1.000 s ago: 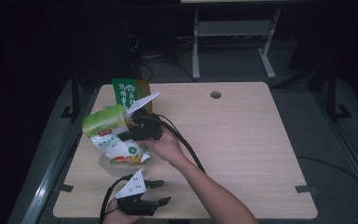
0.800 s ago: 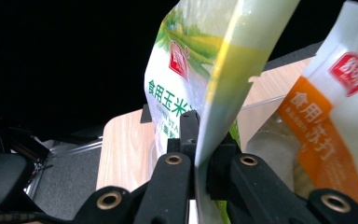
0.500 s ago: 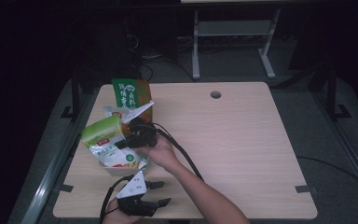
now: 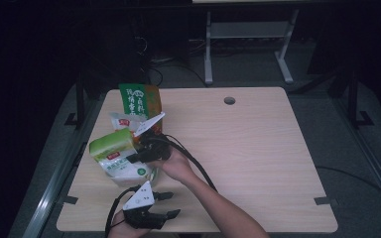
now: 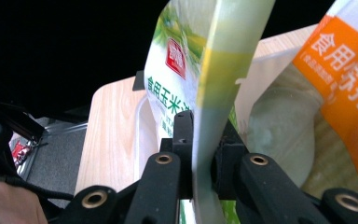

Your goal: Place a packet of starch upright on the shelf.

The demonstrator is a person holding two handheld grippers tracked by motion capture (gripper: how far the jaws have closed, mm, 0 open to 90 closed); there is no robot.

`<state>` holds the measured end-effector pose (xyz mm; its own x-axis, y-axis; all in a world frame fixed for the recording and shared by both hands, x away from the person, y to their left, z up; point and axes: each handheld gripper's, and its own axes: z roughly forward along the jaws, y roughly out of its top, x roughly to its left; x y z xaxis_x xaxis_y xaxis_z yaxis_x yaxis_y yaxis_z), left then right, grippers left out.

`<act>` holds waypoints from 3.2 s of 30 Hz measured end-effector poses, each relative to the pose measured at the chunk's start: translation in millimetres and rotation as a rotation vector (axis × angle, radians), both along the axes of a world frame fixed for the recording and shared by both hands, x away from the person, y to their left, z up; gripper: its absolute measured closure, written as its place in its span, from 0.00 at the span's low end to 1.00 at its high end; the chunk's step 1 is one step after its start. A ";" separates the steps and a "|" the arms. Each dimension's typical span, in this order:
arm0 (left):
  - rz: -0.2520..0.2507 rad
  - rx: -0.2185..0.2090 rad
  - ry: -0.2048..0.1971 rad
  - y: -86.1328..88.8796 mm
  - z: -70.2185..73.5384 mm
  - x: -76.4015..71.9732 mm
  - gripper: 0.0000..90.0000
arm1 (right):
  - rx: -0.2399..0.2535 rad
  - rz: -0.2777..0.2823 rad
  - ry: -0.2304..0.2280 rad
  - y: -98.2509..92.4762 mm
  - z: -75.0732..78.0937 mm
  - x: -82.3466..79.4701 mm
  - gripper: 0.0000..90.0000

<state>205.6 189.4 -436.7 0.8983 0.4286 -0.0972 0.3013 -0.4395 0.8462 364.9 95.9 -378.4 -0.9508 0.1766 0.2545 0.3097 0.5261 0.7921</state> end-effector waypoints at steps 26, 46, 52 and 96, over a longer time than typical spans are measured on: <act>0.030 0.004 0.003 -0.2 0.3 3.6 0.42 | -0.050 0.002 0.021 -17.3 -12.4 1.3 0.88; 0.050 0.018 0.019 0.9 -0.8 9.3 0.37 | -0.004 -0.039 0.040 -56.7 0.0 1.6 0.58; 0.056 0.015 0.024 0.5 -0.9 11.5 0.36 | -0.003 -0.059 0.047 -72.8 2.0 3.9 0.52; 0.070 0.022 0.028 3.1 -1.9 18.0 0.32 | -0.038 -0.220 0.073 -174.6 -2.2 11.5 0.37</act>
<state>223.5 192.5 -438.6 0.8633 0.4923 -0.1112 0.3548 -0.4352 0.8274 376.4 -78.7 -380.6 -0.8677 0.3884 0.3102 0.4758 0.4688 0.7442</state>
